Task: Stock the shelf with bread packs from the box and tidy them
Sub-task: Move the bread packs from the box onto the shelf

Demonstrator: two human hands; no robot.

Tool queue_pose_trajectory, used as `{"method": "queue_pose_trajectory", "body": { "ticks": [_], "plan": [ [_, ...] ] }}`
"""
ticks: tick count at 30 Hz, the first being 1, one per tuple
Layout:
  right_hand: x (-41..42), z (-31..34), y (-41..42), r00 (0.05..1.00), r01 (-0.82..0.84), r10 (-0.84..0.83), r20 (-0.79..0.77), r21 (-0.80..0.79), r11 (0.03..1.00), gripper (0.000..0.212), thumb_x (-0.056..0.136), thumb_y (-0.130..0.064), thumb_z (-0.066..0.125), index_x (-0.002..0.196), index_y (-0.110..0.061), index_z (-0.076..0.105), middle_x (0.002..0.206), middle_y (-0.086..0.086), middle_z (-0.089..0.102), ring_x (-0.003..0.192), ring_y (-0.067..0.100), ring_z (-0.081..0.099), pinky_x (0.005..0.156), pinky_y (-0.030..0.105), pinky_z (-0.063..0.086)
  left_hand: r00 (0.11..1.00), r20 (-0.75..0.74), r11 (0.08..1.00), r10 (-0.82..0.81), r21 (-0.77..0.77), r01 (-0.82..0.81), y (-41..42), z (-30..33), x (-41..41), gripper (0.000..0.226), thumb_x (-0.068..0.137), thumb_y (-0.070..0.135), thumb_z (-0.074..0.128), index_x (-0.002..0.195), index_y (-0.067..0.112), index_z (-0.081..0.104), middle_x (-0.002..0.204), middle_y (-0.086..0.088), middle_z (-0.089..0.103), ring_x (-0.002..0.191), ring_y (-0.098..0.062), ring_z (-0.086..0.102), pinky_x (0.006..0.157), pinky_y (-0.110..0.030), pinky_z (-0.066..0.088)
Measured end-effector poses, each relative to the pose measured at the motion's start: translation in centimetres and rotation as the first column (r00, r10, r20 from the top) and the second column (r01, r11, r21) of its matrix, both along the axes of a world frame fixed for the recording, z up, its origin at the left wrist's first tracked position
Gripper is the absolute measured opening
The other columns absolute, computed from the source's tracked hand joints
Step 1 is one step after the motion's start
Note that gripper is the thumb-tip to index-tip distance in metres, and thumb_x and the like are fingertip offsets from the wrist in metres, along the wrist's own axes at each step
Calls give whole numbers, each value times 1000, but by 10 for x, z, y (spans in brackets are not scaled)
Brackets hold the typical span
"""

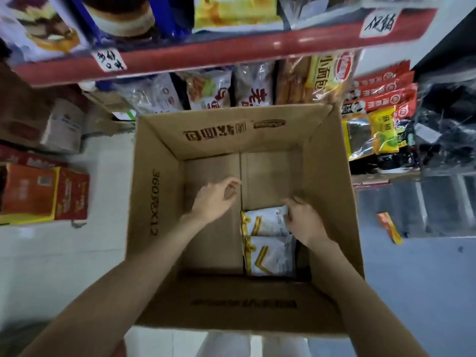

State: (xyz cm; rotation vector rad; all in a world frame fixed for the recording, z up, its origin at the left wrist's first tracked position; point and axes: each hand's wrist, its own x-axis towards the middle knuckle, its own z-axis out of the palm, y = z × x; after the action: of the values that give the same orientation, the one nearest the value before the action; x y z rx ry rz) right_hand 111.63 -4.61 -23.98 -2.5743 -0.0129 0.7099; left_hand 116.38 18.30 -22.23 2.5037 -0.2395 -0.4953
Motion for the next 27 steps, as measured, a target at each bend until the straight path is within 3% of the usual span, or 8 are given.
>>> {"method": "queue_pose_trajectory", "body": {
  "ticks": [4, 7, 11, 13, 15, 18, 22, 27],
  "plan": [
    [-33, -67, 10, 954, -231, 199, -223, -127, 965, 48, 91, -15, 50, 137, -20, 38, 142, 9, 38, 125, 30, 42, 101, 42, 39, 950, -313, 996, -8, 78, 34, -16, -79, -24, 50, 90, 26, 60, 136, 16, 43, 136, -5, 50, 119, -24, 52, 93, -31, 44],
    [-45, -97, 11, 884, -386, 296, -361, -210, 898, 60, 92, -32, 54, 144, -22, 27, 151, 7, 25, 136, 29, 27, 110, 46, 25, 931, -364, 992, -37, 100, 79, -24, -125, -31, 63, 89, 26, 62, 144, 13, 32, 145, -12, 39, 126, -30, 45, 96, -32, 41],
    [-42, -120, 12, 852, -431, 308, -423, -236, 871, 70, 88, -28, 62, 145, -23, 22, 147, 7, 34, 132, 31, 35, 109, 46, 25, 919, -345, 951, -190, 167, 260, -38, -163, -28, 77, 90, 28, 61, 150, 8, 17, 156, -15, 15, 142, -30, 21, 111, -34, 25],
    [-37, -123, 13, 811, -478, 326, -486, -231, 847, 80, 80, -27, 71, 144, -23, 23, 142, 9, 41, 127, 32, 43, 107, 45, 28, 898, -375, 922, -232, 209, 326, -45, -180, -27, 78, 91, 39, 58, 150, 10, 15, 156, -15, 15, 142, -32, 21, 113, -40, 24],
    [-32, -124, 13, 781, -494, 335, -527, -193, 848, 74, 77, -30, 74, 139, -19, 36, 138, 9, 46, 124, 30, 47, 103, 41, 34, 878, -433, 899, -203, 272, 342, -47, -192, -25, 81, 88, 50, 57, 149, 13, 19, 154, -15, 23, 138, -34, 29, 111, -44, 27],
    [-27, -119, 11, 815, -385, 273, -511, -125, 915, 64, 75, -34, 76, 132, -20, 50, 138, 9, 47, 122, 28, 49, 96, 37, 44, 832, -521, 907, -193, 228, 353, -48, -192, -19, 85, 80, 61, 61, 147, 19, 28, 147, -7, 39, 131, -29, 42, 105, -40, 35],
    [-28, -85, 7, 900, -271, 203, -385, -130, 954, 48, 77, -32, 73, 122, -21, 59, 125, 7, 57, 112, 28, 57, 83, 34, 46, 854, -427, 911, -298, 139, 387, -46, -170, -22, 57, 83, 48, 66, 126, 14, 53, 131, -9, 53, 118, -29, 51, 90, -30, 42],
    [-26, -30, 4, 982, -89, 76, -173, -68, 994, 18, 81, -28, 64, 99, -27, 66, 98, 2, 67, 94, 24, 62, 68, 28, 40, 949, -314, 995, -14, 91, 44, -12, -104, -25, 42, 88, 40, 63, 116, 11, 51, 111, -12, 64, 102, -31, 60, 73, -33, 42]
  ]
}}
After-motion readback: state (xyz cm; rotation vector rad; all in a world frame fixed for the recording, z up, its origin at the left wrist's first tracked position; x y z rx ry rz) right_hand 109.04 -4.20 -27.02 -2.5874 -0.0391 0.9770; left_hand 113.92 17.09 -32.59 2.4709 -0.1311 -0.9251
